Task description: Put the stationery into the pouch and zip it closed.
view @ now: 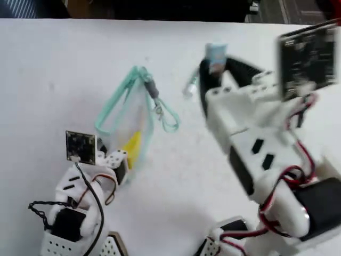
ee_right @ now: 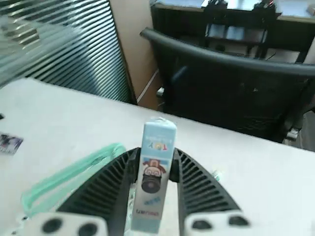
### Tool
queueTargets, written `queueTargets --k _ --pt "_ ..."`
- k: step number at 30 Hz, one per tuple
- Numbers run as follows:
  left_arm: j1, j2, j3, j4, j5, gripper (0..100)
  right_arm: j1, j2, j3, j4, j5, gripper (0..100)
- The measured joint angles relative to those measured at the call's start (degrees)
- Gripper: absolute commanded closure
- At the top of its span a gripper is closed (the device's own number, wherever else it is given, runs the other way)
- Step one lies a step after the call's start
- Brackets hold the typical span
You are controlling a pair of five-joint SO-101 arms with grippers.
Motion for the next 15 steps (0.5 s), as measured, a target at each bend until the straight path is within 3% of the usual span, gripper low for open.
queueTargets --k 4,15 --pt "1.3 -0.1 0.0 0.0 0.0 79 -6.3 -4.6 12.0 -5.1 0.0 98.1" --pt "4.0 -0.6 0.0 0.8 -2.2 79 -22.9 -10.8 31.7 -34.9 0.0 98.1"
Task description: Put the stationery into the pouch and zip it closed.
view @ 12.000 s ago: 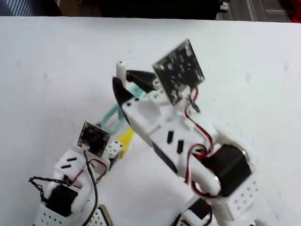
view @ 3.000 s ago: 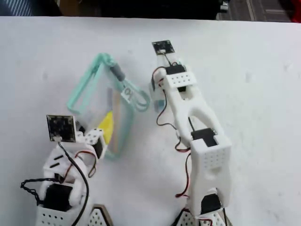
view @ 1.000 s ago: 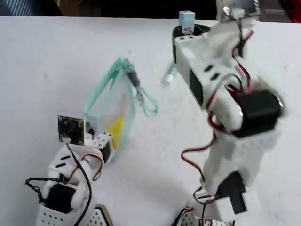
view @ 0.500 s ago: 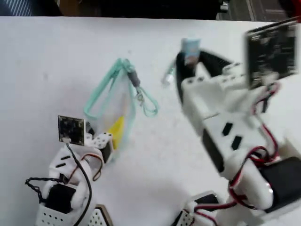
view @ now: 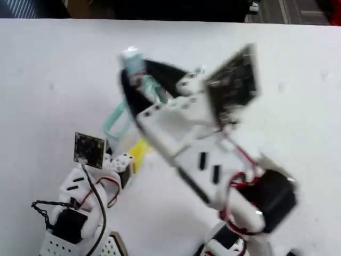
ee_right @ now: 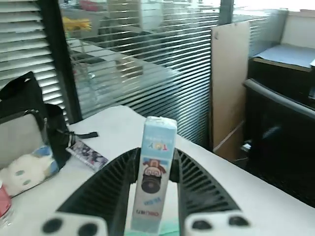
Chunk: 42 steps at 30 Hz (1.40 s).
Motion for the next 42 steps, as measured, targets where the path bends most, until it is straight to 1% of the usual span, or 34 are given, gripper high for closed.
queueTargets --k 3,5,9,15,20,26,28,31,33,37,42 --pt "0.1 0.0 0.0 0.0 -0.2 78 -4.3 0.0 7.9 -4.7 0.0 98.1" --pt "0.1 0.0 0.0 0.0 -0.2 78 -4.9 0.1 13.7 -8.0 0.0 98.1" --pt "0.1 0.0 0.0 0.0 -0.2 78 -4.0 0.1 22.3 -12.7 0.0 98.1" --pt "0.1 0.0 -0.1 0.0 -0.2 78 0.0 0.1 28.2 -17.8 0.0 98.1" --pt "0.1 0.0 -0.1 0.0 -0.2 78 1.5 -0.2 30.6 -18.2 0.0 98.1" --pt "0.1 0.0 -0.1 0.1 -0.2 78 0.3 -5.9 36.7 -18.6 0.0 97.5" --pt "0.4 0.0 -0.1 0.1 -0.2 78 -0.3 -8.7 38.7 -18.8 0.0 92.7" --pt "0.4 0.0 -0.1 0.1 -0.2 78 -1.1 -12.8 41.0 -18.7 3.0 80.8" --pt "0.3 0.0 -0.1 0.1 -0.4 78 -1.4 -14.7 41.6 -17.4 4.5 77.1" --pt "0.4 0.0 -0.1 0.1 -0.5 78 -1.1 -15.6 41.6 -13.6 5.3 78.6" --pt "0.4 0.0 -0.1 0.1 -0.5 78 -1.3 -15.9 41.6 -13.4 5.5 78.6"
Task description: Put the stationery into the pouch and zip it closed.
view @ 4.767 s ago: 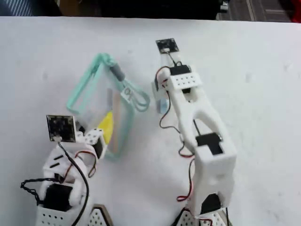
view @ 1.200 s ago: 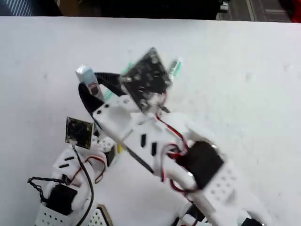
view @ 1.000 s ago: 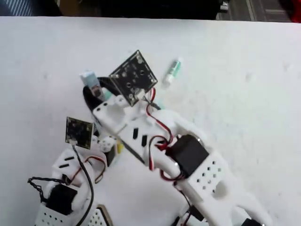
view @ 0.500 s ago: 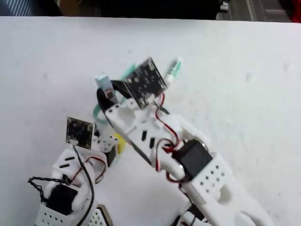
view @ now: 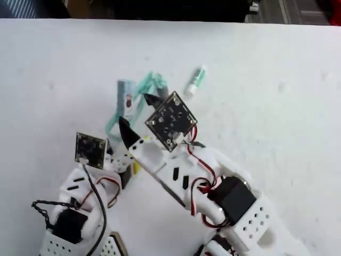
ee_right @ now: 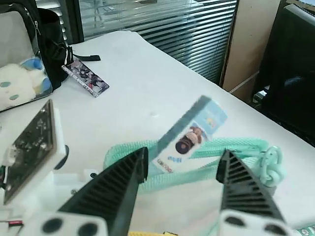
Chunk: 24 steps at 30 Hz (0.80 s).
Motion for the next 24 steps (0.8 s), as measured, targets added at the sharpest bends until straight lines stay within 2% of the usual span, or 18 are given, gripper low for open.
queueTargets --k 7,9,12,14,16,19,24 --pt "0.0 0.0 0.0 0.0 0.0 78 0.8 0.1 -0.7 -3.6 0.0 79.6" --pt "0.0 0.0 0.0 0.0 0.0 78 2.6 0.4 -3.3 -5.9 0.0 85.1" --pt "0.0 0.1 0.0 0.0 0.0 78 4.3 4.0 -8.5 -8.3 0.0 99.3" --pt "0.0 0.1 0.0 0.0 0.0 78 5.9 7.7 -11.0 -8.7 0.0 95.7" --pt "0.0 0.1 0.0 0.0 0.0 78 7.9 11.3 -12.2 -8.7 0.0 96.4" --pt "-0.1 0.1 0.0 0.0 0.0 79 12.8 14.2 -12.7 -8.6 0.2 98.2" --pt "-0.9 0.1 0.0 0.0 0.0 80 26.5 21.1 -13.6 -8.6 0.2 95.3"
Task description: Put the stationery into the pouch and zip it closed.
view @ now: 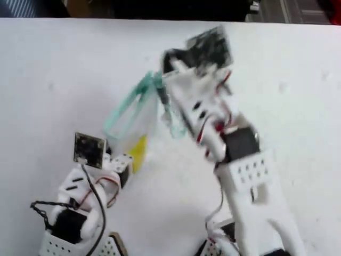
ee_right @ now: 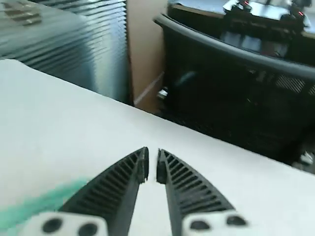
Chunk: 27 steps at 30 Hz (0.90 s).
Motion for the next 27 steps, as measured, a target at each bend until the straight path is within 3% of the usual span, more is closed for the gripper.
queueTargets --k 5,11,19,27 --pt "-3.5 0.3 0.0 -0.2 0.0 88 6.3 13.3 -2.7 0.0 -0.4 92.0" --pt "-8.9 0.9 0.0 -0.9 0.4 88 9.1 34.7 -14.6 2.2 -10.6 84.6" --pt "-9.1 0.9 0.0 -0.9 0.4 88 9.1 66.9 -43.3 16.3 -23.0 82.8" --pt "-8.4 0.9 0.0 -0.9 0.4 88 10.5 95.3 -75.5 25.9 -29.3 82.8"
